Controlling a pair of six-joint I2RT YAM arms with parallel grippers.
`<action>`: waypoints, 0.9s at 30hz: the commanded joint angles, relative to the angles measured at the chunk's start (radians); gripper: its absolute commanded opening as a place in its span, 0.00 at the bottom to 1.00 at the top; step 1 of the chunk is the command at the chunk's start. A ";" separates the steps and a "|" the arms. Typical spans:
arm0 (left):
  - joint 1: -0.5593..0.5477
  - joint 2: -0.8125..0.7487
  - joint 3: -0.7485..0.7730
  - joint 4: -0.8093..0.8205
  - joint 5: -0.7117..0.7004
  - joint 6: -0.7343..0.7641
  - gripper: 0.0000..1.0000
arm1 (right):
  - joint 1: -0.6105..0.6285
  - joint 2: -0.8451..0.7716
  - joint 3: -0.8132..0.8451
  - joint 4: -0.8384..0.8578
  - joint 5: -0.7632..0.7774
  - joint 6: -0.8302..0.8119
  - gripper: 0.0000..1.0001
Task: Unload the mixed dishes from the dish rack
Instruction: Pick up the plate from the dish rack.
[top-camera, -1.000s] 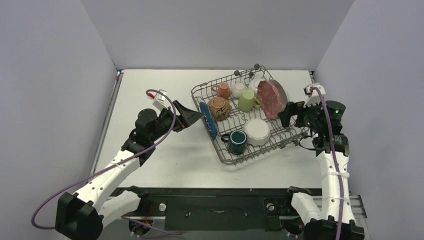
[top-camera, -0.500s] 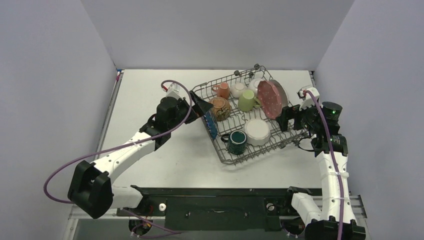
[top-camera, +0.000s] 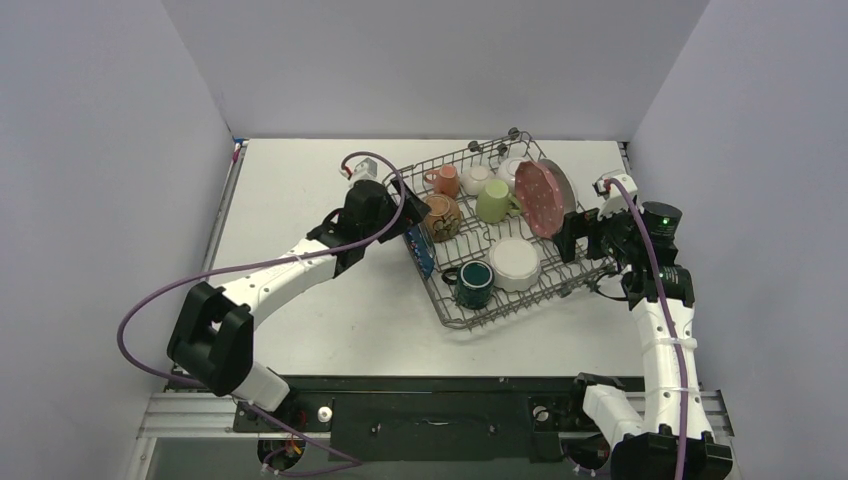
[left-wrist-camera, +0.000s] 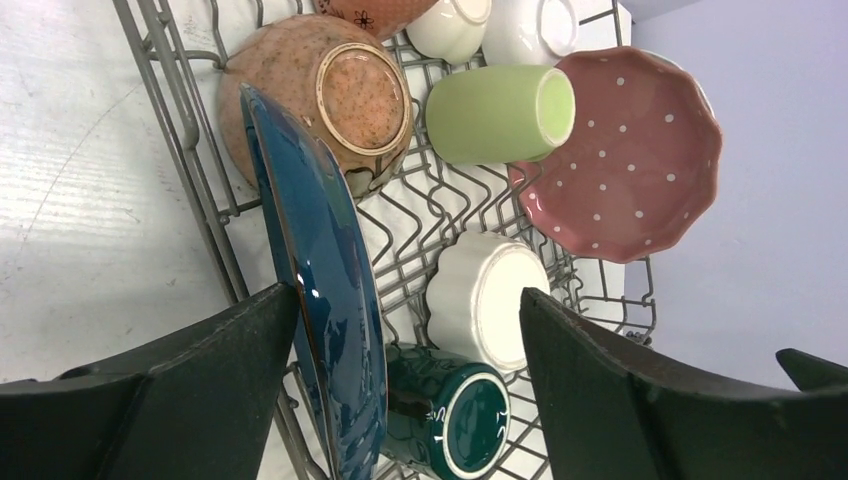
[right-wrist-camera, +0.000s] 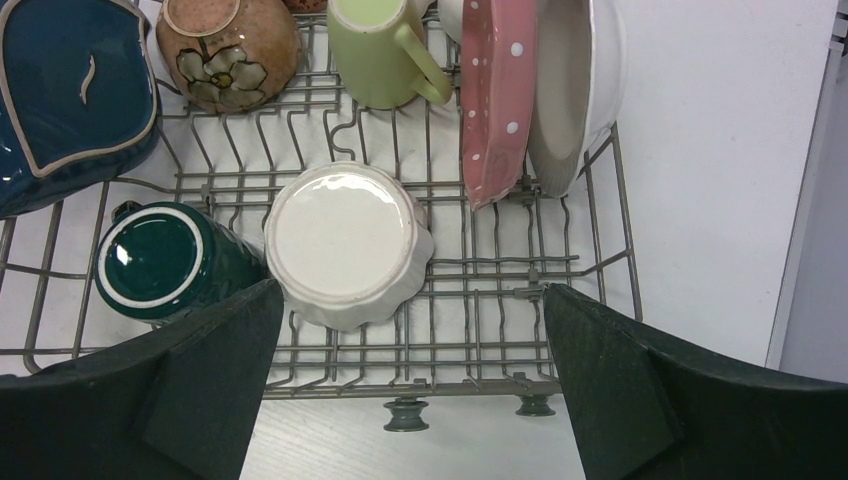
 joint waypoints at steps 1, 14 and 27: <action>0.011 0.029 -0.020 0.128 0.044 0.008 0.69 | 0.011 0.001 0.004 0.022 0.009 -0.014 1.00; 0.093 0.058 -0.143 0.395 0.224 -0.151 0.04 | 0.012 0.004 -0.001 0.020 0.008 -0.019 1.00; 0.170 -0.036 -0.174 0.651 0.404 -0.266 0.00 | 0.014 0.012 -0.004 0.020 0.004 -0.024 1.00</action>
